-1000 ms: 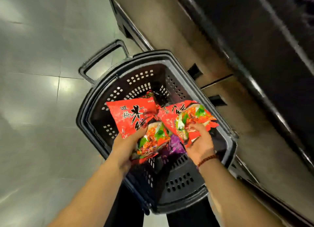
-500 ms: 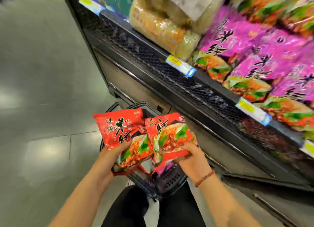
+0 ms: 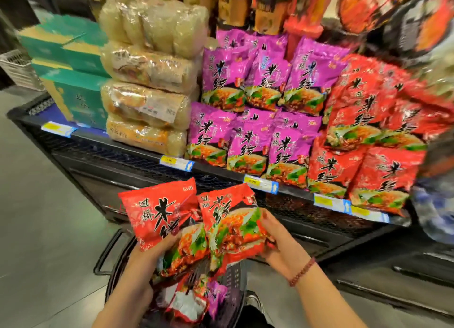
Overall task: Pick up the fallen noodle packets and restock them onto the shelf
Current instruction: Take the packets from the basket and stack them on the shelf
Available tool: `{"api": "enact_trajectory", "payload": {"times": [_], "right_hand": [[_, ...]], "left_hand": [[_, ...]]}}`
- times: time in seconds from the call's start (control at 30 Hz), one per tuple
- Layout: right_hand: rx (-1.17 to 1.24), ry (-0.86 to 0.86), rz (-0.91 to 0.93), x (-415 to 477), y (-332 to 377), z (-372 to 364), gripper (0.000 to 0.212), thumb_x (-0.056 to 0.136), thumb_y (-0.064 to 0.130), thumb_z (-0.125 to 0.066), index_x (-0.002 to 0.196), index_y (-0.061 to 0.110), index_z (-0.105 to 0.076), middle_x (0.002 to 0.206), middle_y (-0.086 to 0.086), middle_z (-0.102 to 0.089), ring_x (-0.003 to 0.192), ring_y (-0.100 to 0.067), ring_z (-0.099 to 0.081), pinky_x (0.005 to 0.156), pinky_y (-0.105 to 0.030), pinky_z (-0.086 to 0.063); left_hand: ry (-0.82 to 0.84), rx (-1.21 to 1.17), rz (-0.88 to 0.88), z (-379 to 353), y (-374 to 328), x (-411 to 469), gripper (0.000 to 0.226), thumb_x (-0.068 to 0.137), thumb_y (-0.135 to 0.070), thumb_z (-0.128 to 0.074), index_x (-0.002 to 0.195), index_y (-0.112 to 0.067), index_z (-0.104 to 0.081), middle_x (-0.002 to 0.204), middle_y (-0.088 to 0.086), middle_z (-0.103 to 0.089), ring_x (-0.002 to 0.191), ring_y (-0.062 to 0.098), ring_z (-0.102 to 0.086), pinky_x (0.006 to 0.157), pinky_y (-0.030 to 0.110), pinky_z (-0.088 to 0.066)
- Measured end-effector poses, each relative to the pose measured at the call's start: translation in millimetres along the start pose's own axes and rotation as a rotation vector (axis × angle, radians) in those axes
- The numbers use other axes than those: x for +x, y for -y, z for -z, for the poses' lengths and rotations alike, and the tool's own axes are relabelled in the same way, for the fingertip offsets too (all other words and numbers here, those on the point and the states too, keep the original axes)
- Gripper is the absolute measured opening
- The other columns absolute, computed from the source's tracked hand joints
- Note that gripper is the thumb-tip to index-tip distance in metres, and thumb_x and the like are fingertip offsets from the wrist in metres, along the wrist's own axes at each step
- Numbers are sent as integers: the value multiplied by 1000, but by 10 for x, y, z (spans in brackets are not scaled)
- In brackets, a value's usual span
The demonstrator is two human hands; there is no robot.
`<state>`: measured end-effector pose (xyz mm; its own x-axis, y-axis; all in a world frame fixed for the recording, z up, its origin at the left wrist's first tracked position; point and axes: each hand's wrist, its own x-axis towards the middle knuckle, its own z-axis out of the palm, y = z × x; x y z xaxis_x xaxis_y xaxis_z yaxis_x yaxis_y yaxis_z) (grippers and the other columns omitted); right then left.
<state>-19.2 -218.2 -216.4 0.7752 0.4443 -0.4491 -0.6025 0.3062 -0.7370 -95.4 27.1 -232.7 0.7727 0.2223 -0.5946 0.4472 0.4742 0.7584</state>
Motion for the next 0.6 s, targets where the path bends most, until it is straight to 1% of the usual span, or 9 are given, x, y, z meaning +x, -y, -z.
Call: {"api": "enact_trajectory", "payload": {"times": [0.07, 0.13, 0.2, 0.27, 0.33, 0.4, 0.47, 0.5, 0.6], "right_hand": [[-136, -59, 14, -26, 177, 170, 78, 49, 30, -93, 112, 6, -52, 96, -12, -67, 78, -22, -67, 63, -33, -55], [-169, -91, 48, -69, 350, 364, 66, 63, 6, -77, 121, 2, -46, 98, -13, -69, 78, -22, -69, 62, -32, -58], [-200, -125, 67, -115, 518, 572, 66, 67, -7, -68, 127, 10, -45, 103, -13, -70, 83, -25, -68, 67, -35, -59], [-253, -143, 84, -202, 687, 747, 68, 72, -16, -64, 129, 16, -45, 107, -7, -70, 82, -20, -68, 69, -31, -57], [-342, -197, 91, -254, 832, 941, 70, 78, -5, -69, 138, 16, -38, 126, -2, -60, 91, -13, -64, 72, -22, -55], [-354, -262, 131, -306, 987, 1087, 70, 80, 20, -78, 137, 27, -38, 128, 6, -55, 102, -7, -60, 79, -14, -51], [-377, -311, 180, -328, 1101, 1270, 79, 70, 47, -81, 134, 34, -38, 131, 12, -51, 114, -7, -54, 94, -17, -46], [-403, -346, 193, -337, 1166, 1344, 85, 64, 52, -83, 134, 35, -36, 136, 14, -46, 121, -8, -49, 103, -23, -41], [-397, -450, 289, -445, 1346, 1643, 85, 62, 35, -88, 128, 36, -36, 133, 19, -42, 122, -5, -43, 109, -31, -35]], "left_hand": [[31, 32, -37, -246, -44, 55, 82, 45, -31, -90, 119, -9, -64, 106, 15, -73, 98, 36, -69, 91, 50, -52], [68, 65, -75, -519, -88, 121, 91, 34, -35, -89, 116, -5, -65, 102, 16, -74, 94, 34, -70, 84, 46, -54], [84, 99, -104, -794, -128, 185, 100, 22, -38, -92, 112, -4, -66, 98, 15, -74, 88, 31, -72, 74, 38, -55], [117, 112, -134, -1077, -153, 250, 111, 10, -45, -95, 111, -6, -66, 101, 15, -74, 91, 32, -71, 80, 43, -56], [168, 123, -141, -1395, -166, 297, 111, 13, -45, -96, 114, -8, -66, 104, 15, -73, 98, 35, -69, 92, 50, -52], [216, 123, -141, -1713, -163, 334, 101, 26, -37, -94, 118, -10, -65, 106, 12, -73, 100, 34, -69, 95, 51, -50], [258, 128, -148, -2002, -149, 365, 91, 34, -31, -91, 119, -12, -65, 107, 11, -73, 101, 33, -69, 97, 53, -49], [269, 134, -160, -2138, -151, 372, 88, 35, -31, -90, 117, -13, -65, 107, 11, -74, 100, 32, -70, 96, 52, -49], [299, 176, -220, -2526, -178, 365, 75, 39, -31, -86, 110, -16, -67, 101, 4, -75, 93, 21, -72, 83, 39, -51]]}}
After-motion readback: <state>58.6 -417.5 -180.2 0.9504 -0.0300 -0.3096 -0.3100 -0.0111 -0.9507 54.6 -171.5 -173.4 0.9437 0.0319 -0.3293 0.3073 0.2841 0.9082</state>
